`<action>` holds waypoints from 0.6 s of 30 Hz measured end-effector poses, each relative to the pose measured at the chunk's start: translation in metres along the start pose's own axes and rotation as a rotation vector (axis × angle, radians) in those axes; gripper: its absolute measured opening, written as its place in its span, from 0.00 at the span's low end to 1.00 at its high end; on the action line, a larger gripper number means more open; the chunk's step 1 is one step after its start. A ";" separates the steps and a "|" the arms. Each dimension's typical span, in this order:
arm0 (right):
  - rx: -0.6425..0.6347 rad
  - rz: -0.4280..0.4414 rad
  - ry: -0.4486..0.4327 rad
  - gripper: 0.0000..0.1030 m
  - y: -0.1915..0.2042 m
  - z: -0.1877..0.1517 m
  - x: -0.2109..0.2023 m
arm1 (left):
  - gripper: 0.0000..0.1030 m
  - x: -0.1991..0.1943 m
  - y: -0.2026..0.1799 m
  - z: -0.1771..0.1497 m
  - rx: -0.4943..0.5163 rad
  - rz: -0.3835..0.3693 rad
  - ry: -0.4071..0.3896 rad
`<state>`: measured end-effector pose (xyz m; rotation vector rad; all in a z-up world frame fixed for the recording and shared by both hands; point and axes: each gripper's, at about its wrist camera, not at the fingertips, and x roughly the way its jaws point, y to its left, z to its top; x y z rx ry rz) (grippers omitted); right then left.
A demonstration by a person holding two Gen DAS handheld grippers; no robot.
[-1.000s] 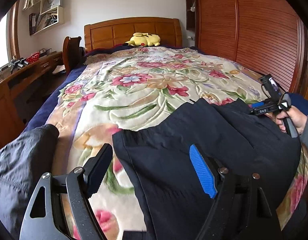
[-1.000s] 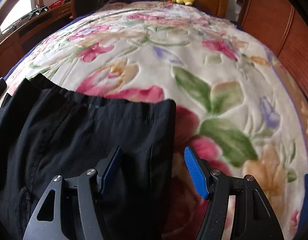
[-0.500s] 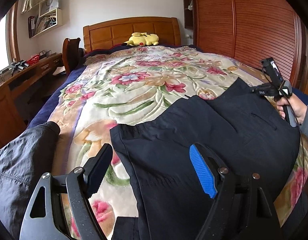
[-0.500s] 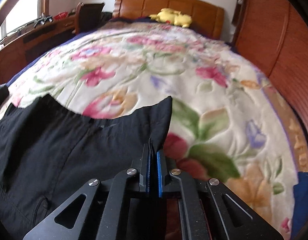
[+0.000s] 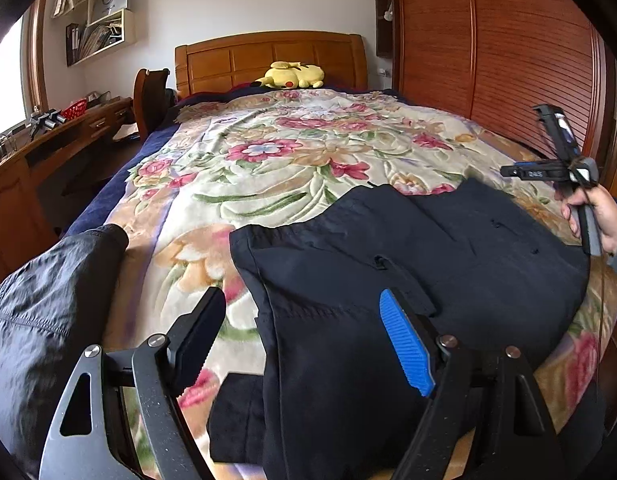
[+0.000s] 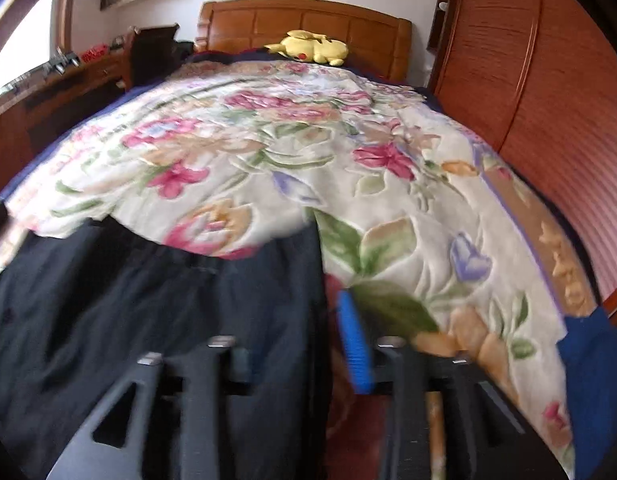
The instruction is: Fold large clothes
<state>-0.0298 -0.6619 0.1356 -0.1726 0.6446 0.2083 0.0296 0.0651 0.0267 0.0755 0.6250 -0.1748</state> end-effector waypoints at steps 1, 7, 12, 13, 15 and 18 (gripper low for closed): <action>0.000 0.010 -0.005 0.58 -0.004 -0.003 -0.009 | 0.78 -0.002 -0.001 -0.001 -0.003 -0.003 -0.001; -0.013 0.061 -0.030 0.60 -0.010 -0.034 -0.069 | 0.78 -0.028 -0.009 -0.005 -0.009 -0.017 -0.005; -0.042 0.093 -0.058 0.60 -0.002 -0.060 -0.107 | 0.78 -0.047 -0.014 -0.016 -0.008 -0.029 0.001; -0.046 0.101 -0.059 0.60 0.000 -0.067 -0.112 | 0.78 -0.050 -0.015 -0.019 -0.008 -0.026 0.002; -0.043 0.125 -0.059 0.60 0.007 -0.077 -0.116 | 0.78 -0.054 -0.016 -0.024 -0.011 -0.030 0.002; -0.007 0.190 -0.067 0.60 0.020 -0.092 -0.117 | 0.78 -0.056 -0.017 -0.033 -0.011 -0.034 0.013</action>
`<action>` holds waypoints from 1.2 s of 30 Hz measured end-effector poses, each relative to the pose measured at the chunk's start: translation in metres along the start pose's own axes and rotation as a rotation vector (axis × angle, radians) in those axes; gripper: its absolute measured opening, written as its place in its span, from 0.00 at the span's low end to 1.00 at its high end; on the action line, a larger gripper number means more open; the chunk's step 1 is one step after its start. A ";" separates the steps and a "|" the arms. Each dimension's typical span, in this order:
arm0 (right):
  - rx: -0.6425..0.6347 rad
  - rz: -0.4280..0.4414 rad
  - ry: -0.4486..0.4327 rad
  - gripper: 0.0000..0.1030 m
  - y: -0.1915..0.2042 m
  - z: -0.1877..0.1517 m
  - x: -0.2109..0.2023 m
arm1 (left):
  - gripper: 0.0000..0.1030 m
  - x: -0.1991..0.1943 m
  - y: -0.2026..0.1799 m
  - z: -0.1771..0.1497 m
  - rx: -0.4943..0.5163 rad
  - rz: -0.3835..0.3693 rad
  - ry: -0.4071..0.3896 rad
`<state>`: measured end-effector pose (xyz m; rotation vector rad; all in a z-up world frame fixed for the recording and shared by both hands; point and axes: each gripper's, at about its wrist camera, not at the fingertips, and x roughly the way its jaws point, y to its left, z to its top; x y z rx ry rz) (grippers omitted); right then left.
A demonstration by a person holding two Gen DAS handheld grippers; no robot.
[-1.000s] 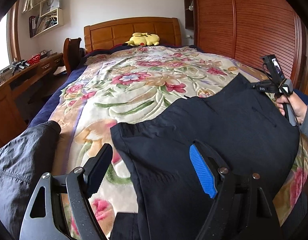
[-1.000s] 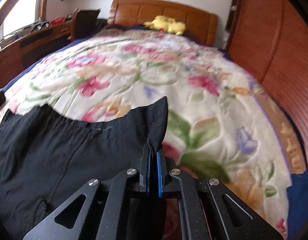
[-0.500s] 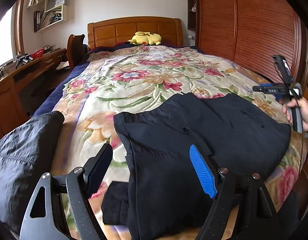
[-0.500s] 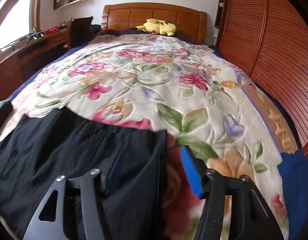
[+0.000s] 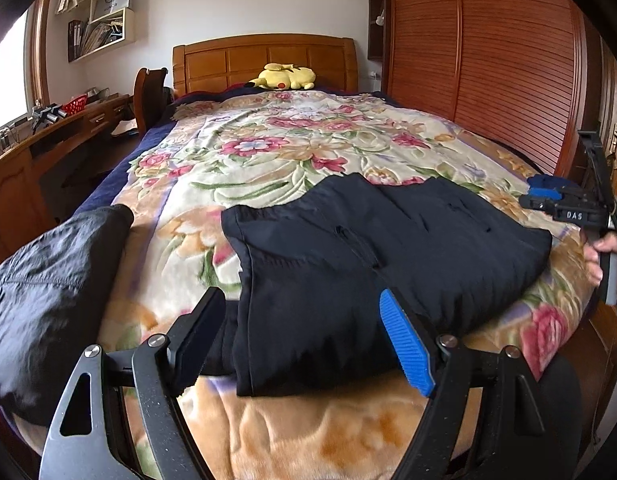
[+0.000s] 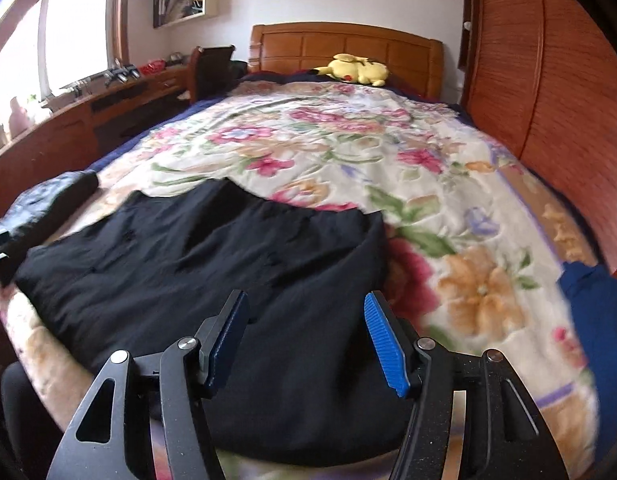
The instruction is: Fold large clothes
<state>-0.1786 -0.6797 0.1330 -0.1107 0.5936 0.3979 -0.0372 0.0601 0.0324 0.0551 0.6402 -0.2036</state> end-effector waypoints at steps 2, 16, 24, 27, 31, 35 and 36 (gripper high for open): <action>0.017 0.048 -0.007 0.60 0.010 -0.007 0.007 | 0.78 0.000 -0.001 -0.005 0.001 0.006 0.011; -0.029 0.209 -0.013 0.60 0.072 -0.021 0.058 | 0.78 -0.002 0.009 -0.030 -0.041 0.052 0.019; -0.124 0.165 0.094 0.61 0.082 -0.039 0.095 | 0.78 0.001 0.014 -0.030 -0.058 0.057 0.012; -0.094 0.158 0.070 0.61 0.078 -0.035 0.091 | 0.78 0.007 0.015 -0.028 -0.056 0.061 0.009; -0.084 0.204 -0.001 0.61 0.090 -0.032 0.082 | 0.78 0.015 0.019 -0.029 -0.052 0.078 0.021; -0.115 0.246 -0.045 0.60 0.107 -0.041 0.084 | 0.78 0.015 0.030 -0.035 -0.079 0.082 0.023; -0.121 0.252 -0.053 0.60 0.110 -0.043 0.085 | 0.78 0.015 0.032 -0.036 -0.083 0.084 0.023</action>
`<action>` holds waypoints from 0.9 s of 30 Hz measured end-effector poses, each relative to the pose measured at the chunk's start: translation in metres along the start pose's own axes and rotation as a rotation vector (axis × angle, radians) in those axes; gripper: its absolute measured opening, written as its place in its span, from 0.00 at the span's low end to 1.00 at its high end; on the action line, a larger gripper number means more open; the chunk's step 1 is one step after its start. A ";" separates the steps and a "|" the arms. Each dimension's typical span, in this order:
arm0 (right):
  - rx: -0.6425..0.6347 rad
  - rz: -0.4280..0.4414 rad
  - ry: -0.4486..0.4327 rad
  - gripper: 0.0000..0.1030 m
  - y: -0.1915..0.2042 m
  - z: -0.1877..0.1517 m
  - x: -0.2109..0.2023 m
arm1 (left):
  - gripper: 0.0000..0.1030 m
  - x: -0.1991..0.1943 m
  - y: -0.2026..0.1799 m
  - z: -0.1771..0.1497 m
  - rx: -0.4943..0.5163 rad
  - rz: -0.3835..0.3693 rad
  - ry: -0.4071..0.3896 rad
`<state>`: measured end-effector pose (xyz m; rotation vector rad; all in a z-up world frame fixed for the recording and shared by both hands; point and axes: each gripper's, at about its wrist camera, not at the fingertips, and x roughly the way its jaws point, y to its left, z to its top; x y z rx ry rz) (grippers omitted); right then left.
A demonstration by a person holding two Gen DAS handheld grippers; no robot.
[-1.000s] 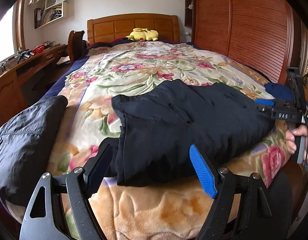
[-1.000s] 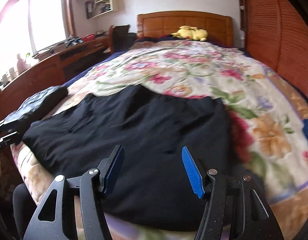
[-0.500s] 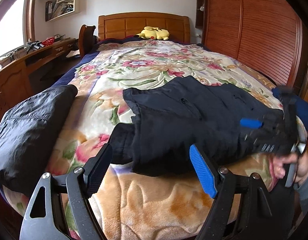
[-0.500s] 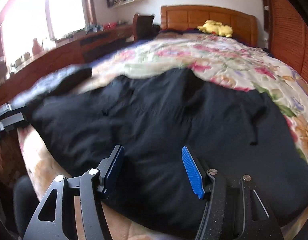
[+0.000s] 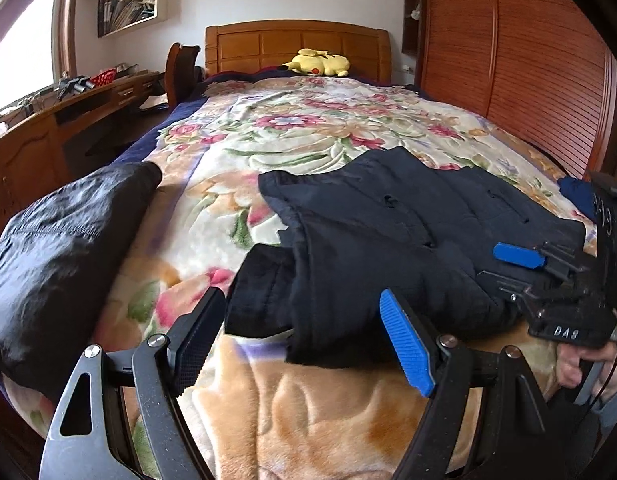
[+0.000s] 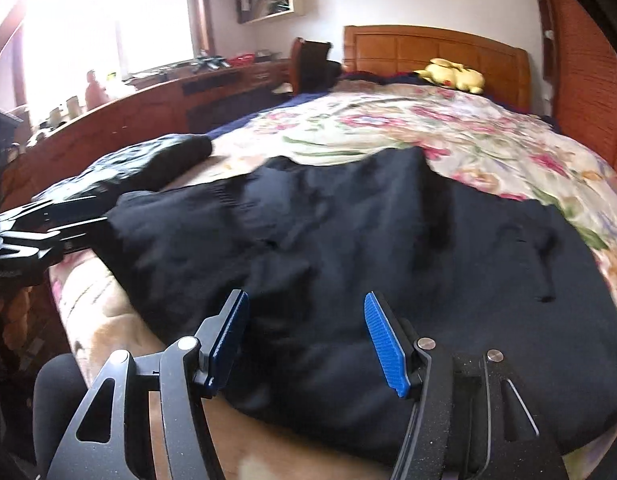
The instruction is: Fold large clothes
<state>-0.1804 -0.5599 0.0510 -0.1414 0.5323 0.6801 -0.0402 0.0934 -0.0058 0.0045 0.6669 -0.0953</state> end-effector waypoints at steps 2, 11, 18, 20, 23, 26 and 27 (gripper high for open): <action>-0.009 0.024 0.028 0.60 0.009 -0.002 0.007 | 0.78 -0.001 0.005 -0.003 -0.007 0.006 0.001; -0.013 0.012 0.084 0.60 0.007 -0.002 0.021 | 0.78 -0.001 0.016 -0.008 -0.028 0.012 0.019; -0.034 -0.211 0.007 0.60 -0.036 0.001 -0.015 | 0.78 0.012 0.006 -0.004 -0.018 -0.033 0.045; -0.030 -0.268 -0.006 0.60 -0.050 0.000 -0.022 | 0.78 0.019 0.004 -0.002 -0.022 -0.052 0.062; 0.018 -0.287 0.003 0.60 -0.074 -0.003 -0.028 | 0.72 0.030 0.003 -0.001 -0.032 -0.078 0.100; 0.070 -0.282 0.008 0.61 -0.092 -0.005 -0.030 | 0.70 0.034 0.003 -0.004 -0.042 -0.080 0.112; 0.083 -0.257 0.016 0.61 -0.095 -0.006 -0.029 | 0.65 0.036 0.001 -0.005 -0.040 -0.082 0.116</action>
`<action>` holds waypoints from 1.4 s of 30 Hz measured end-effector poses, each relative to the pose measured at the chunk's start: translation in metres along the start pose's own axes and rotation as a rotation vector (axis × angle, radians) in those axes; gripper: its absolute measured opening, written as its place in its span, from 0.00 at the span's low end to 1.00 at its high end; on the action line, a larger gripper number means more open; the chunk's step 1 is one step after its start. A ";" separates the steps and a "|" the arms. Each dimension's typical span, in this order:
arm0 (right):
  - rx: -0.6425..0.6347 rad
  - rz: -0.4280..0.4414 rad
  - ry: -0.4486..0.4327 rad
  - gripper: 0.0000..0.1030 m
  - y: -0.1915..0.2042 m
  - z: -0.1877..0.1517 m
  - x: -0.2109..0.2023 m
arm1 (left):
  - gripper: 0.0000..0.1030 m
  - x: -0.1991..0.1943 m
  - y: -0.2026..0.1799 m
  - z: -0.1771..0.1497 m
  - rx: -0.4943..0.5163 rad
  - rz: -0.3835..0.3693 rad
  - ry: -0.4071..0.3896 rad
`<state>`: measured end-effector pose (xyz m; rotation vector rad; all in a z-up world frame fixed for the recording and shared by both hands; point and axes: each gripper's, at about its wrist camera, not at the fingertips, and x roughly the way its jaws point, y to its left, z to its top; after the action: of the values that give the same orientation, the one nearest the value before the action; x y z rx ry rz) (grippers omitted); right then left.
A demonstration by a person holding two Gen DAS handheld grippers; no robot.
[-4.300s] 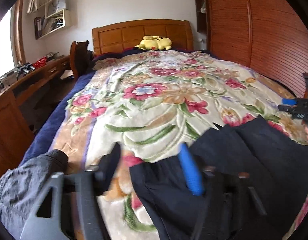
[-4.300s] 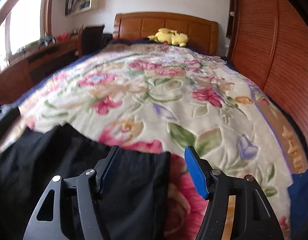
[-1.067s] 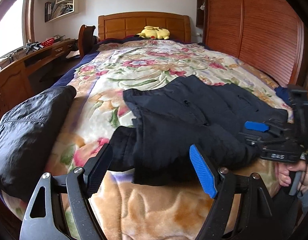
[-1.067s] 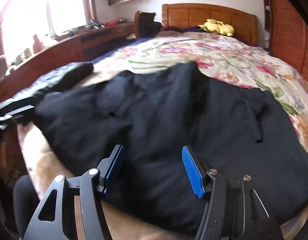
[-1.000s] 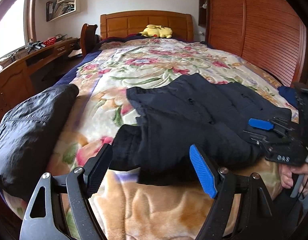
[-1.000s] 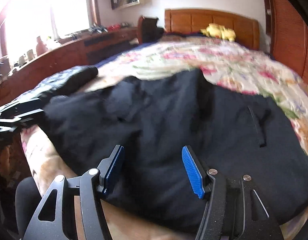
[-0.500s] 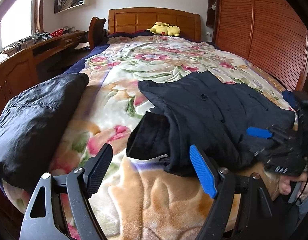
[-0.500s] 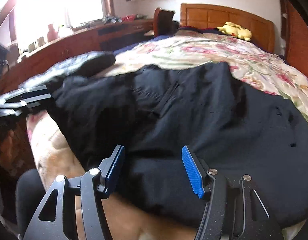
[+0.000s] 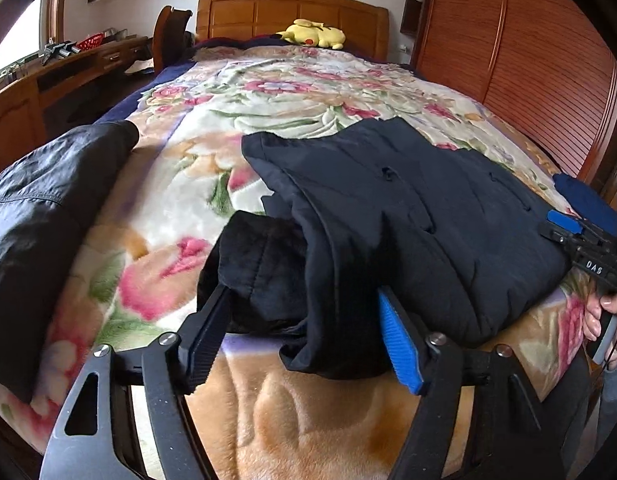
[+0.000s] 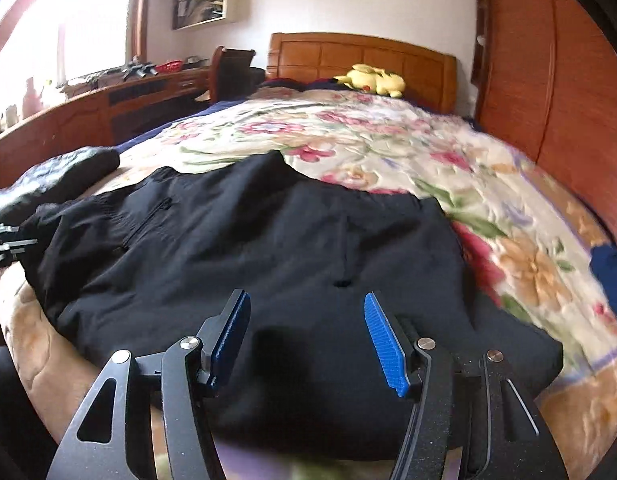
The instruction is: Fold large clothes
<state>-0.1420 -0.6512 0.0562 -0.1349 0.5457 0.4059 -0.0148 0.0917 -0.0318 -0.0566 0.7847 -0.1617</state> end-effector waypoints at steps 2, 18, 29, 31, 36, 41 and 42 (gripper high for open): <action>-0.011 0.027 0.042 0.61 0.005 -0.001 0.012 | 0.50 0.002 -0.003 -0.001 0.004 -0.018 0.005; -0.021 0.143 0.022 0.61 0.027 -0.010 0.000 | 0.16 -0.042 -0.059 0.040 0.179 0.023 -0.150; -0.043 0.145 0.016 0.61 0.043 -0.018 -0.002 | 0.14 -0.056 -0.108 0.071 0.271 -0.010 -0.224; -0.006 0.131 0.001 0.61 0.032 -0.016 -0.010 | 0.13 -0.059 -0.124 0.078 0.303 -0.024 -0.241; 0.059 0.064 -0.036 0.61 -0.008 -0.020 -0.040 | 0.13 -0.060 -0.172 0.099 0.378 -0.066 -0.264; 0.130 -0.016 -0.080 0.61 -0.056 -0.027 -0.078 | 0.12 -0.052 -0.219 0.115 0.436 -0.122 -0.261; 0.143 -0.029 -0.090 0.61 -0.064 -0.029 -0.085 | 0.12 -0.050 -0.228 0.116 0.447 -0.133 -0.258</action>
<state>-0.1956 -0.7455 0.0772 0.0130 0.4822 0.3421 0.0044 -0.1257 0.1108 0.2891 0.4735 -0.4433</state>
